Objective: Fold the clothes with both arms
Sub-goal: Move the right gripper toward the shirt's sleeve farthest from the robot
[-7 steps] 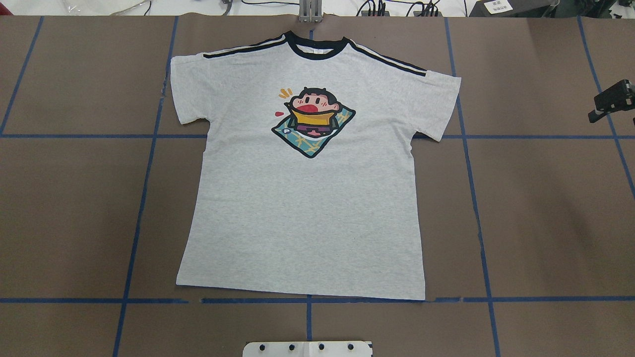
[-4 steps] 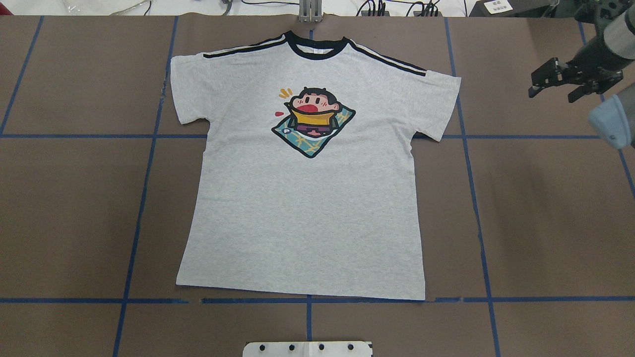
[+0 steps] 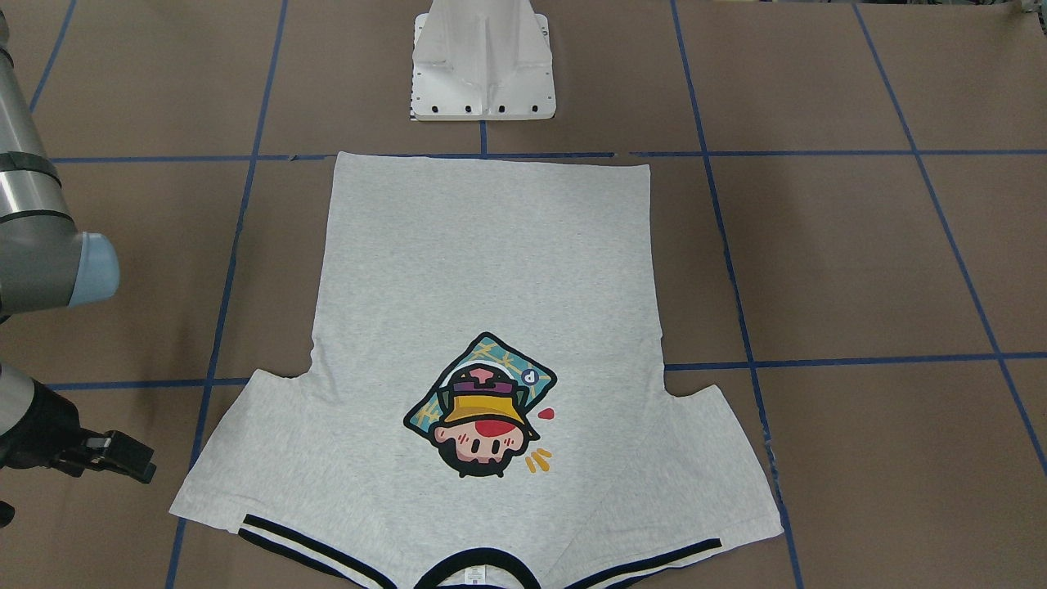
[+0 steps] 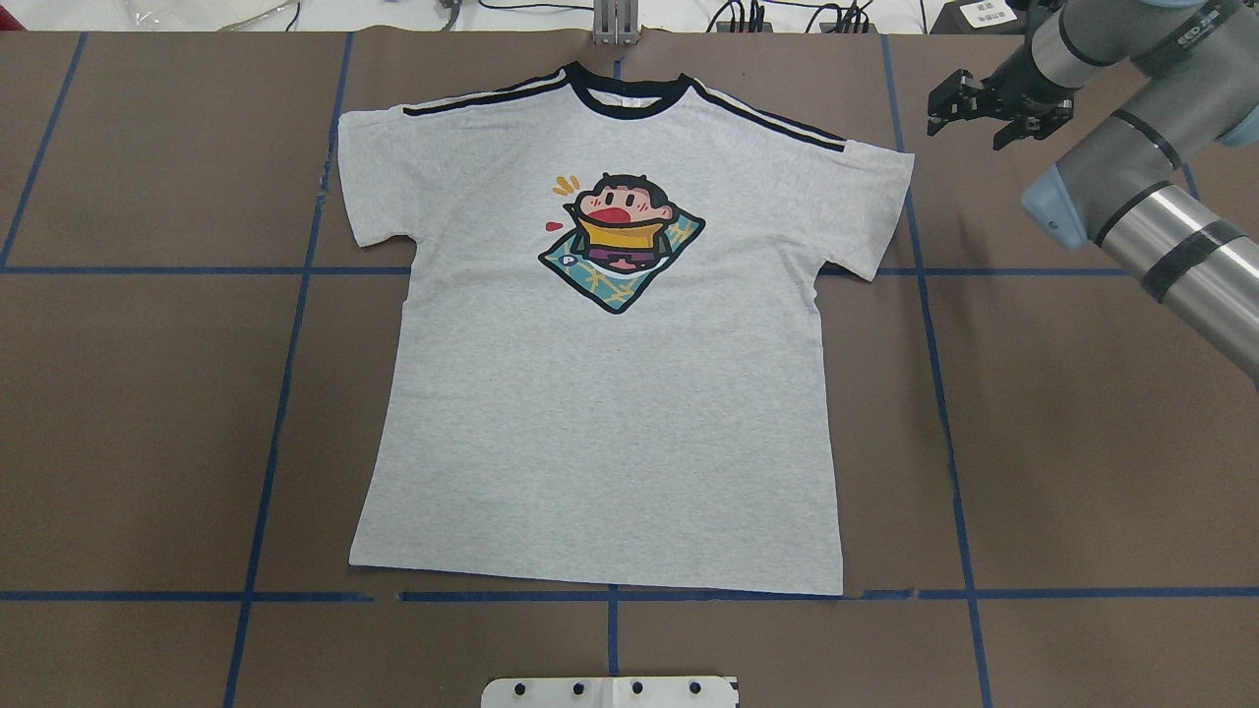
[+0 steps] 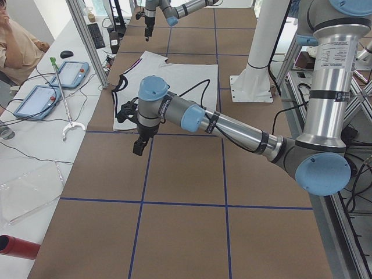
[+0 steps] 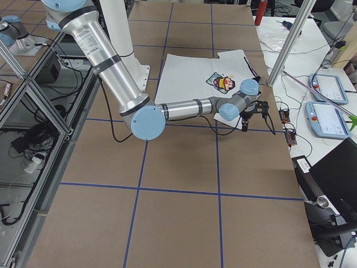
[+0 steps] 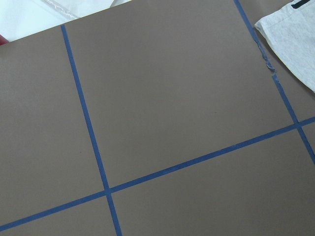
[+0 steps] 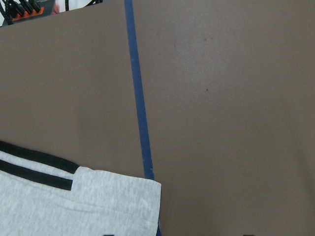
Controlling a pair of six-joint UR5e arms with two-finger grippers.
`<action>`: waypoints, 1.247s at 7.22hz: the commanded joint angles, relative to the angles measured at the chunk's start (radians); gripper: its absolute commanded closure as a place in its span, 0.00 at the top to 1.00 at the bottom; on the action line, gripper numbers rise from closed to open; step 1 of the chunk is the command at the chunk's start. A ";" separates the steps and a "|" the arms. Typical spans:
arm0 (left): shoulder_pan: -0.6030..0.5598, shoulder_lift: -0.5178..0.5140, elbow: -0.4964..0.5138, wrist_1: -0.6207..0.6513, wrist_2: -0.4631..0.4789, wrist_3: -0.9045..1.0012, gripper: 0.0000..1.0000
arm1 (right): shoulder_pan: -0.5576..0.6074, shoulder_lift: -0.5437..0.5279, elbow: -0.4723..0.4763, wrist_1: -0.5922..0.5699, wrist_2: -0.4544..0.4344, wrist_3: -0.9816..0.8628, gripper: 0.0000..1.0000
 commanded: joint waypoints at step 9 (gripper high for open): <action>0.000 -0.004 -0.021 0.001 0.002 0.000 1.00 | -0.094 0.099 -0.227 0.175 -0.168 0.254 0.64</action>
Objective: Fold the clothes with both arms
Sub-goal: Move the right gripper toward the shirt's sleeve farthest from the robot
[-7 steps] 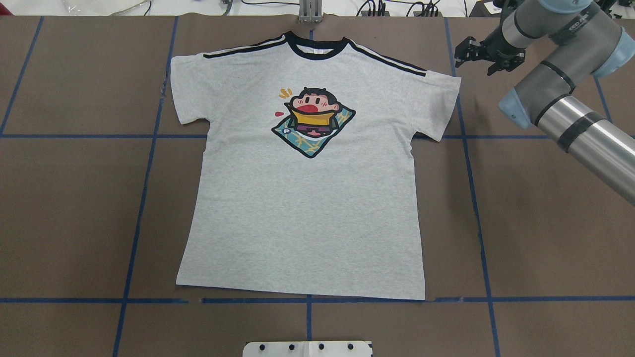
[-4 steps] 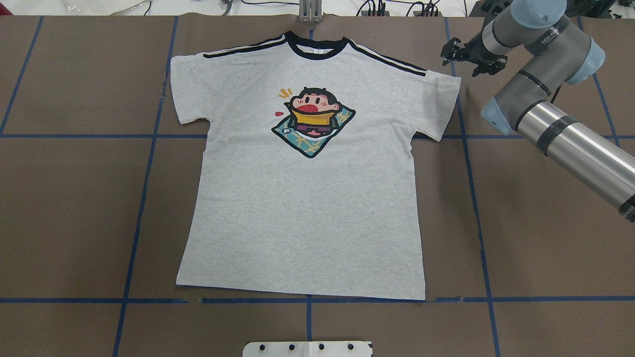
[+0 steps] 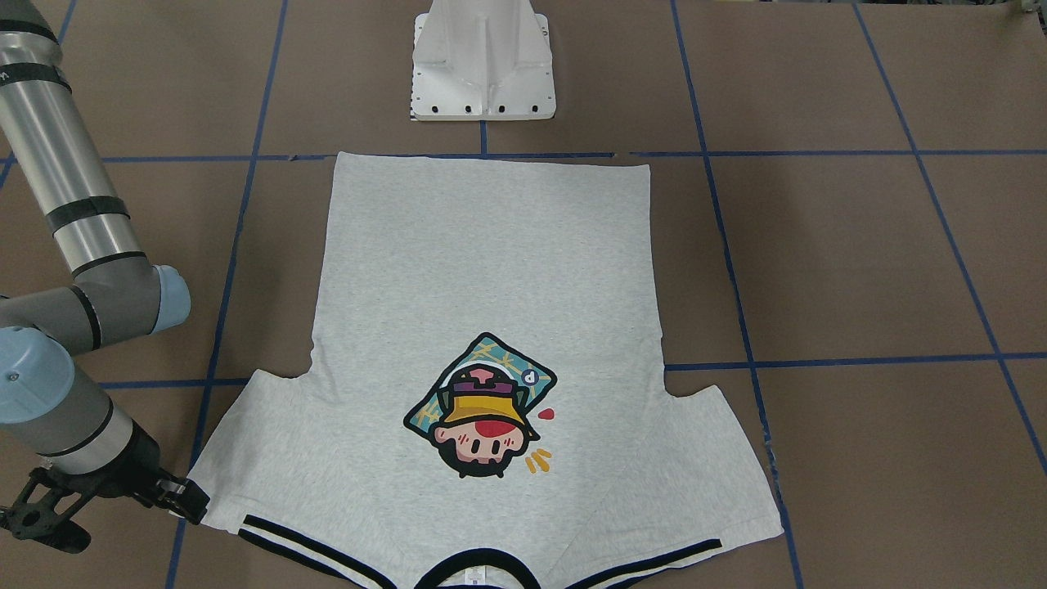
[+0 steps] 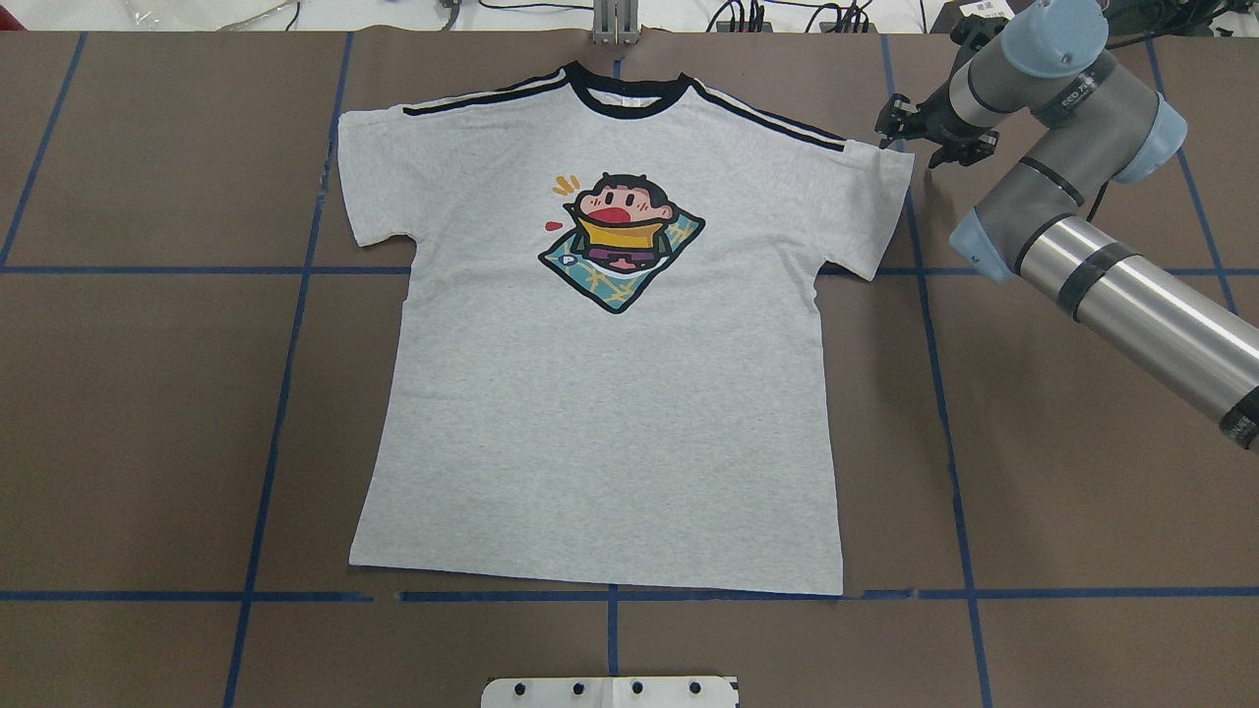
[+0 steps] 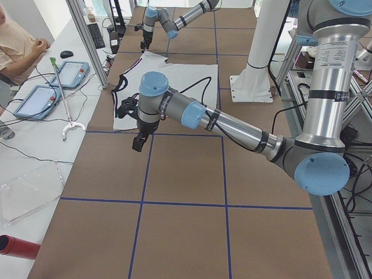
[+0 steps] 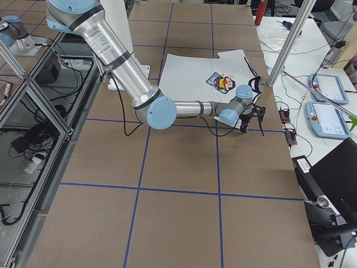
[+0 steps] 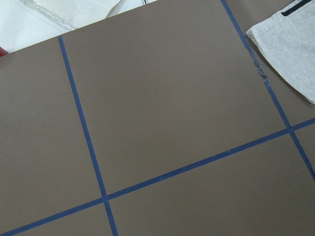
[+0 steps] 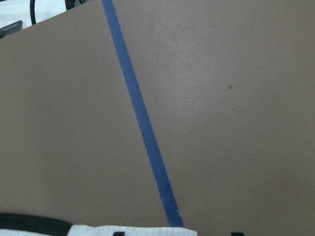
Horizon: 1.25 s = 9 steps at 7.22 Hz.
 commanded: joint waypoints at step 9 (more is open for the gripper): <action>0.000 0.006 0.000 0.000 -0.001 0.000 1.00 | -0.070 0.062 0.205 -0.136 0.036 0.156 0.00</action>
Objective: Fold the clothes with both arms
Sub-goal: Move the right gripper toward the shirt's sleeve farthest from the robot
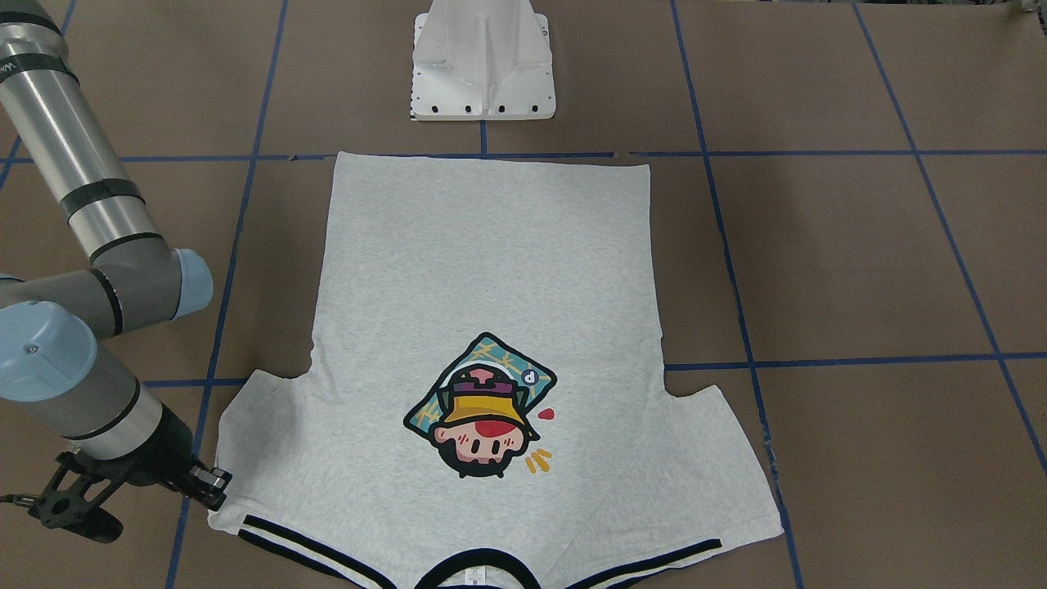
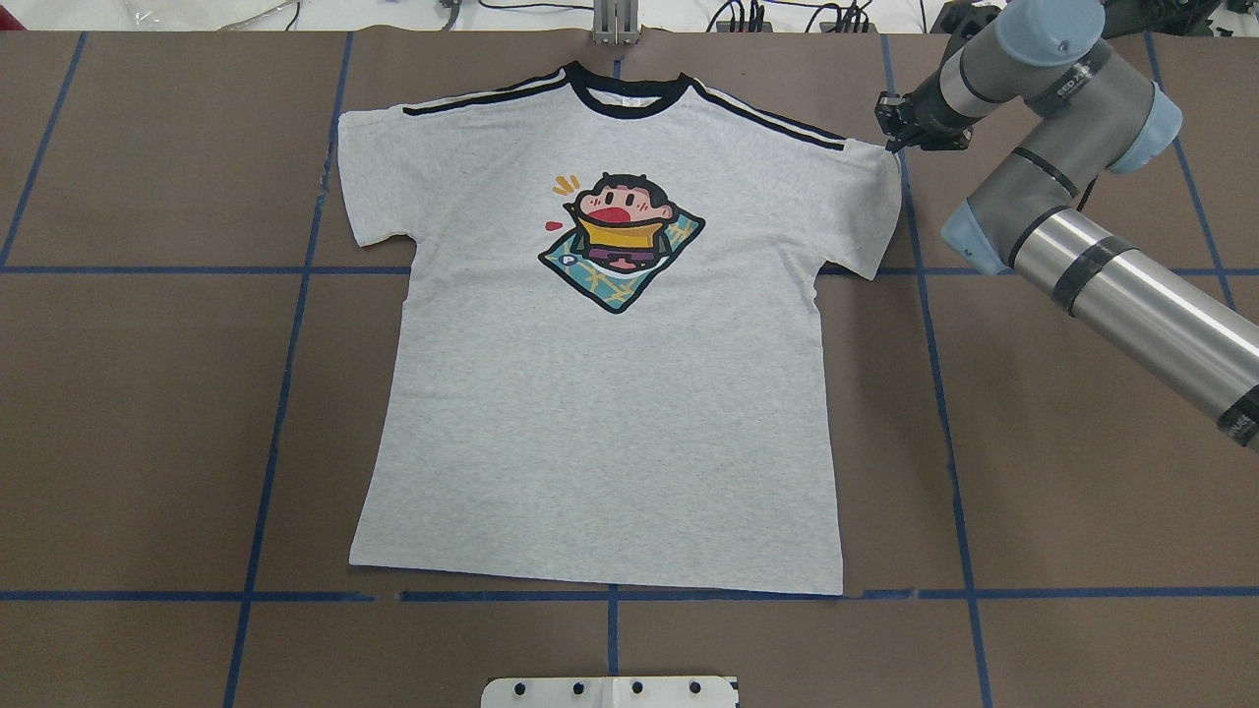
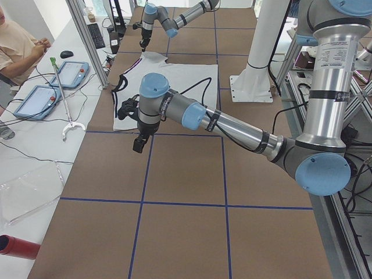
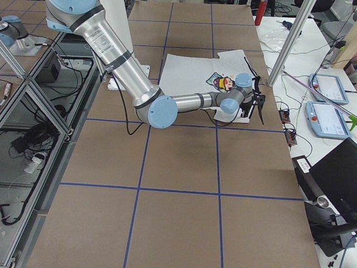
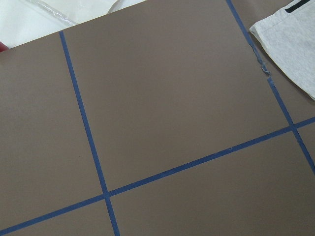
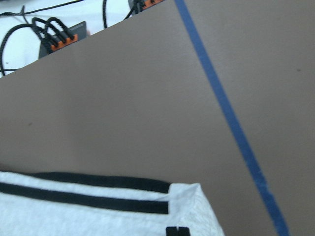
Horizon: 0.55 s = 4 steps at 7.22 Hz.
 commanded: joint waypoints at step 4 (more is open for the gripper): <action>0.000 0.000 -0.003 0.001 -0.004 0.000 1.00 | -0.109 0.344 -0.331 -0.042 -0.162 0.157 0.00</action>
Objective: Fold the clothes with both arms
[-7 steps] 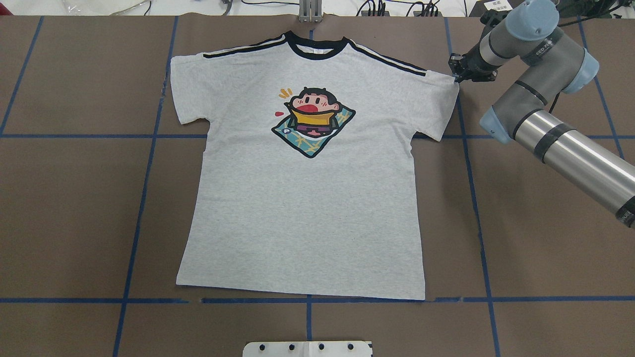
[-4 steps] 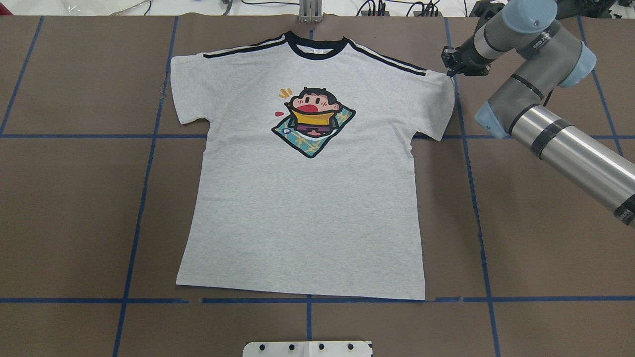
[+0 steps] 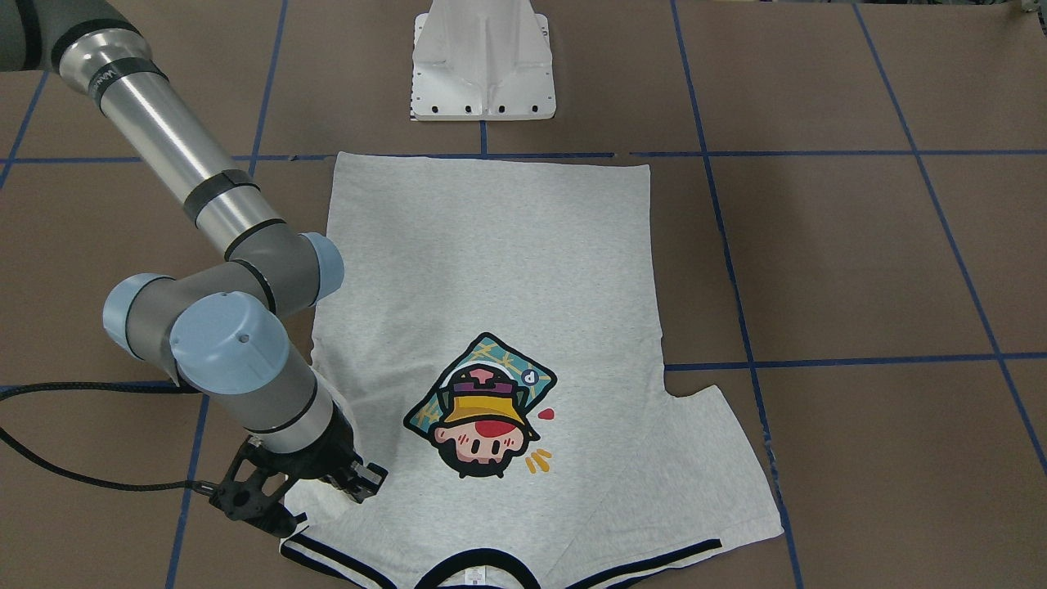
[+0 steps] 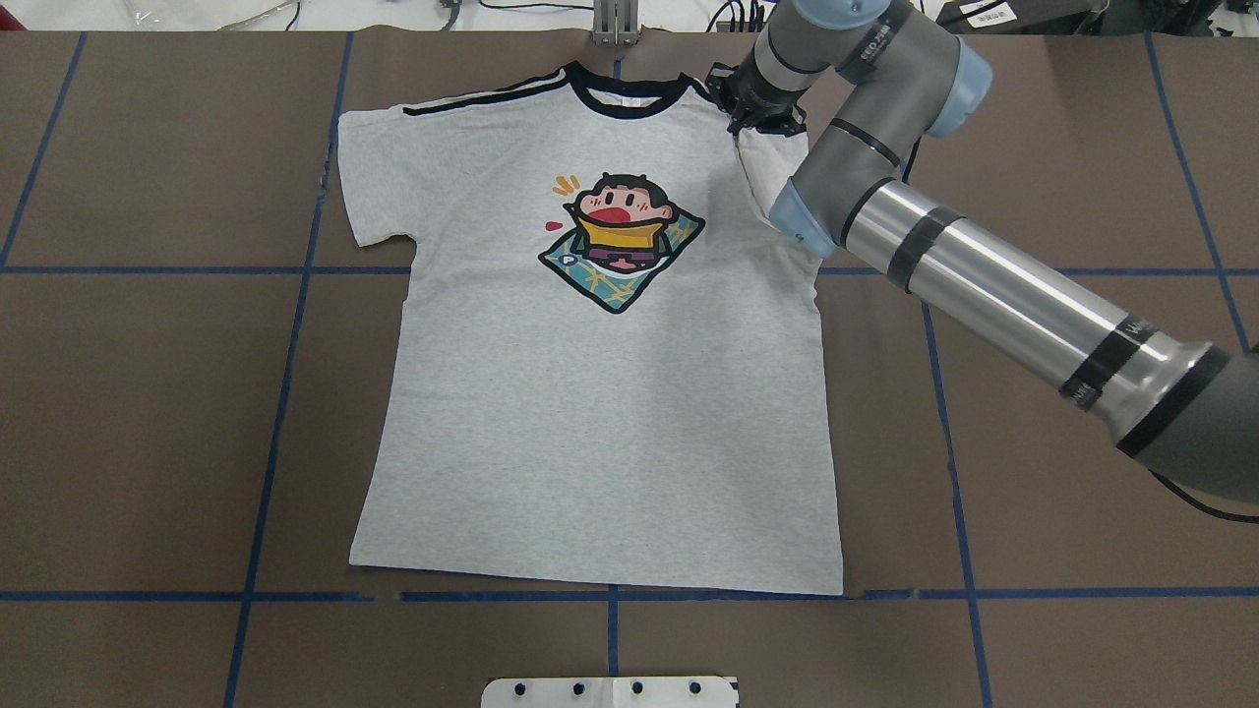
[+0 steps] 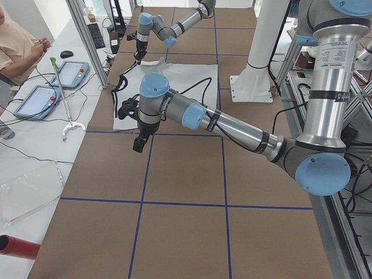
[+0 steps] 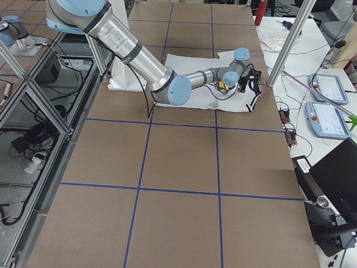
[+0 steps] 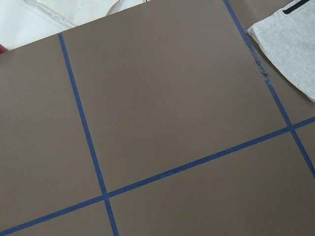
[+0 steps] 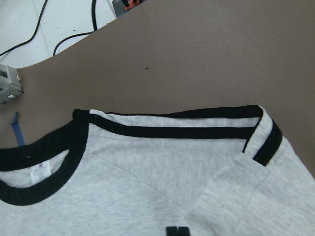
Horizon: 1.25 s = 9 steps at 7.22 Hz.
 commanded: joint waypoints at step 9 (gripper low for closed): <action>0.154 -0.239 0.296 -0.317 -0.042 -0.479 0.99 | 0.019 -0.125 0.250 -0.068 0.004 -0.085 1.00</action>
